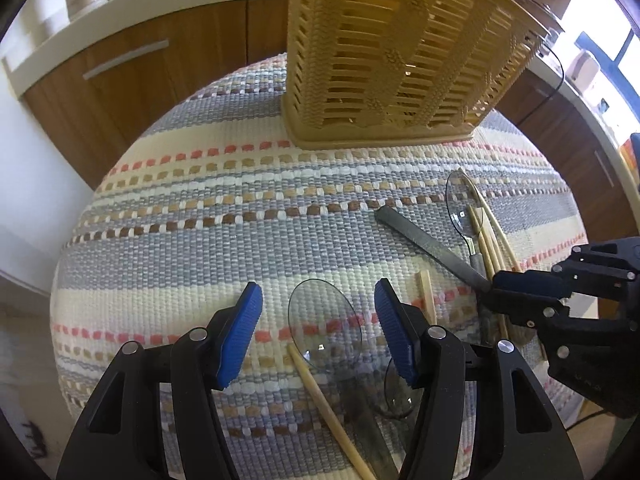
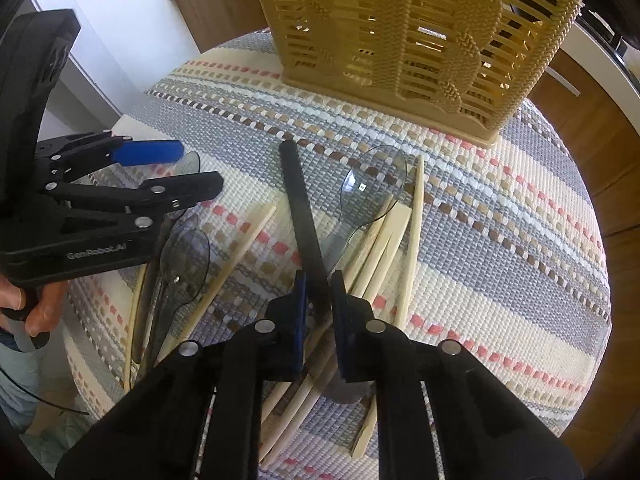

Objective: Organize utensils
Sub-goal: 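Grasp the silver spoon with the right tool while the left tool grasps another clear spoon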

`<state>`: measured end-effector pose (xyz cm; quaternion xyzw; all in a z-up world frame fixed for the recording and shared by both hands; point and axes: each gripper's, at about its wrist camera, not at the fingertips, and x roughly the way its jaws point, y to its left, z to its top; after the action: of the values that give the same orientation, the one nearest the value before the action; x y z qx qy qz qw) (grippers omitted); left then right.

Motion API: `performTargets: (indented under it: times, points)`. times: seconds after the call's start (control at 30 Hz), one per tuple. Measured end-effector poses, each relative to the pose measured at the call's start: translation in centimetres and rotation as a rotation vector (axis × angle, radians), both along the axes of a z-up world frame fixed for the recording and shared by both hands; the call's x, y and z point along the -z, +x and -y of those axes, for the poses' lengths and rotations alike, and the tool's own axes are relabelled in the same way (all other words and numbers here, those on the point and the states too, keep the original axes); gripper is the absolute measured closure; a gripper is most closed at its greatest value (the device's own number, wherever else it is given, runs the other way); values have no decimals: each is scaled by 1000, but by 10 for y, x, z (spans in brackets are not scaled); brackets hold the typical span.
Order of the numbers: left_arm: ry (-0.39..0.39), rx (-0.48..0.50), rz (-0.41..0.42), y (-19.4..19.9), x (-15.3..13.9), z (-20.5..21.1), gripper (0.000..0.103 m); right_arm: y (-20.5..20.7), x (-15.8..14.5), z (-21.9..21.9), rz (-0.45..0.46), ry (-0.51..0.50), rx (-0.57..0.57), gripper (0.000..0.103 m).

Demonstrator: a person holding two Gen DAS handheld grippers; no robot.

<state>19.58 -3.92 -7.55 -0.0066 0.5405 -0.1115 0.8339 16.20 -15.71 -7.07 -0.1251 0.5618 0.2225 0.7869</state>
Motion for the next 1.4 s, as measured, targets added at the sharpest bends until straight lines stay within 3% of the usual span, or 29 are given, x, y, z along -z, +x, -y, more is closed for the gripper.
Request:
performTargets:
  times: [0.17, 0.3, 0.73, 0.9, 1.1, 1.23, 1.4]
  points:
    - [47, -6, 19, -3, 4, 13, 51, -12, 0, 6, 24, -5, 11, 94]
    - [139, 6, 59, -8, 7, 30, 71, -19, -9, 19, 39, 22, 25, 100]
    - [-26, -33, 161, -22, -29, 8, 73, -50, -41, 67, 85, 116, 65, 100]
    - [-78, -37, 176, -31, -39, -21, 73, -34, -51, 58, 50, 203, 42, 93]
    - [-109, -50, 187, -40, -42, -39, 73, -17, -43, 30, 49, 166, 3, 81]
    - [-149, -53, 187, -40, -41, -48, 73, -6, -48, 22, 71, 181, 16, 51]
    - [-161, -43, 193, -38, -40, -50, 73, 7, -38, 8, 72, 74, -24, 54]
